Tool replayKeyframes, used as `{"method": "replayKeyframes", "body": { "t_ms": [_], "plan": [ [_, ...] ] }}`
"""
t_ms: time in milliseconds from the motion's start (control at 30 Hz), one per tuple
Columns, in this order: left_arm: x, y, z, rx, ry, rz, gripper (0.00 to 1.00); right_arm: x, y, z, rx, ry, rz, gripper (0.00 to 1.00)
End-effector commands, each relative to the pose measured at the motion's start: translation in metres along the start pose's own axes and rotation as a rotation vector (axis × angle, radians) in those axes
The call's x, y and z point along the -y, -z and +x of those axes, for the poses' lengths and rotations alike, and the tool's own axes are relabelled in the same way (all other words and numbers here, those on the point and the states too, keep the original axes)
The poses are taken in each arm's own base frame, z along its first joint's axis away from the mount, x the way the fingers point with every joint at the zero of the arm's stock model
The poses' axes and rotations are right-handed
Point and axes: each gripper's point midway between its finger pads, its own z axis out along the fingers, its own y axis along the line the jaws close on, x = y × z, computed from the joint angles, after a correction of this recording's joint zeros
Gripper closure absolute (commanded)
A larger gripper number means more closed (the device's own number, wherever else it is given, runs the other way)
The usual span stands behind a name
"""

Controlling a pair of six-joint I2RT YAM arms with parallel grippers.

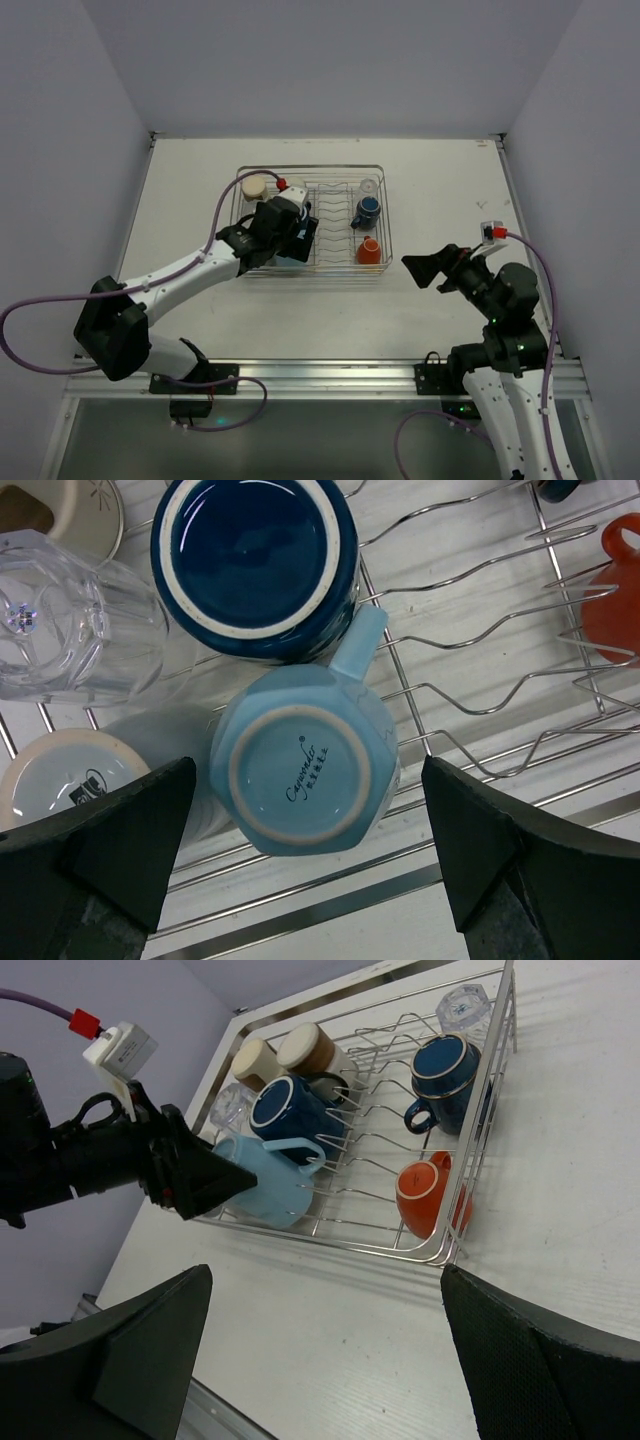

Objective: Unload the cups from the dish rack

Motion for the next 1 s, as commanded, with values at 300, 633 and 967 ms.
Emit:
{"method": "replayKeyframes", "body": {
  "t_ms": [300,633,967],
  "plan": [
    [0.007,-0.026,-0.014,0.035,0.008,-0.020,0.00,-0.002,0.002,0.001,0.008,0.011,-0.018,0.01],
    [0.010,-0.027,-0.001,0.030,0.018,0.006,0.41,-0.005,0.001,0.004,-0.009,-0.019,-0.031,0.01],
    [0.000,0.018,-0.053,0.202,0.055,0.004,0.94,-0.024,-0.003,-0.005,-0.014,-0.056,-0.118,0.01]
  ]
}}
